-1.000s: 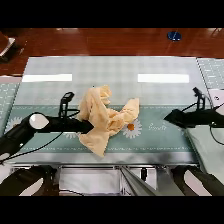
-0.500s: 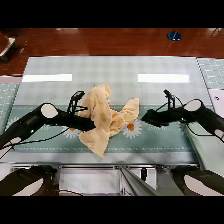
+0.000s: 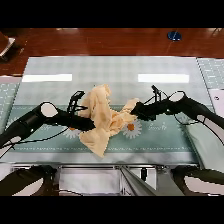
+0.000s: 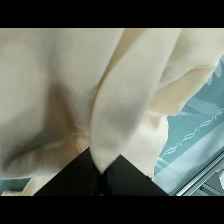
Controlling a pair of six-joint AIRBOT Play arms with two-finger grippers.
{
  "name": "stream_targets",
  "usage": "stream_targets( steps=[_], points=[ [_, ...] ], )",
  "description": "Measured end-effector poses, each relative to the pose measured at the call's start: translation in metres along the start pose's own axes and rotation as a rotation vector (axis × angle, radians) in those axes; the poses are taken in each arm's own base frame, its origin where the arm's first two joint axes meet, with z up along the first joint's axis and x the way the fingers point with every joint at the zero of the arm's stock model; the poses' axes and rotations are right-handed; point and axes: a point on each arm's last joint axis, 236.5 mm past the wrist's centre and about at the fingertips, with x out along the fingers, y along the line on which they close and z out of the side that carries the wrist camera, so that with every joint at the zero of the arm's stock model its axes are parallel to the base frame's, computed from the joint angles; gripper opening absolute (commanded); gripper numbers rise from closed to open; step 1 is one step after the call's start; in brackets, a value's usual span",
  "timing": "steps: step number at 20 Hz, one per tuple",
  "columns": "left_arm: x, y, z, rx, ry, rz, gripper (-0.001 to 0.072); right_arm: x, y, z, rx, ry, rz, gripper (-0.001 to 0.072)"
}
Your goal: Fold the shirts.
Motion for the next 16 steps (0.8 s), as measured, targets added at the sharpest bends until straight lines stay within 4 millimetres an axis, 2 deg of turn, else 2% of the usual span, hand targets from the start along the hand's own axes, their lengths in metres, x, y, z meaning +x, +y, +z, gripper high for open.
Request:
stream_targets(
  steps=[6, 7, 8, 9, 11, 13, 14, 15, 16],
  points=[
    [0.0, 0.0, -0.001, 0.0, 0.002, -0.001, 0.0021, 0.008, 0.001, -0.003, 0.025, 0.031, 0.008, 0.0384],
    [0.0, 0.0, 0.0, 0.0, 0.001, -0.001, 0.0021, 0.011, 0.003, -0.004, 0.02, 0.037, 0.007, 0.0278],
    [0.0, 0.0, 0.0, 0.0, -0.001, 0.0, 0.0021, 0.015, 0.004, -0.004, 0.009, 0.044, 0.002, 0.0093],
    [0.0, 0.0, 0.001, 0.0, -0.002, 0.0, 0.0021, 0.018, 0.006, -0.003, -0.013, 0.051, -0.006, 0.0019],
    [-0.003, -0.002, 0.004, 0.0, -0.007, -0.003, 0.0021, 0.018, 0.026, 0.007, -0.081, 0.043, 0.02, 0.0019],
    [-0.019, -0.005, 0.023, 0.01, -0.059, -0.009, 0.0021, 0.003, 0.055, 0.021, -0.173, 0.026, 0.054, 0.0018],
    [-0.033, -0.009, 0.038, 0.018, -0.103, -0.014, 0.0021, -0.015, 0.078, 0.034, -0.231, -0.008, 0.083, 0.0018],
    [-0.055, -0.012, 0.061, 0.031, -0.179, -0.013, 0.0021, -0.036, 0.097, 0.051, -0.287, -0.059, 0.097, 0.0018],
    [-0.082, -0.016, 0.084, 0.046, -0.262, -0.008, 0.002, -0.066, 0.121, 0.068, -0.349, -0.125, 0.114, 0.0018]
  ],
)
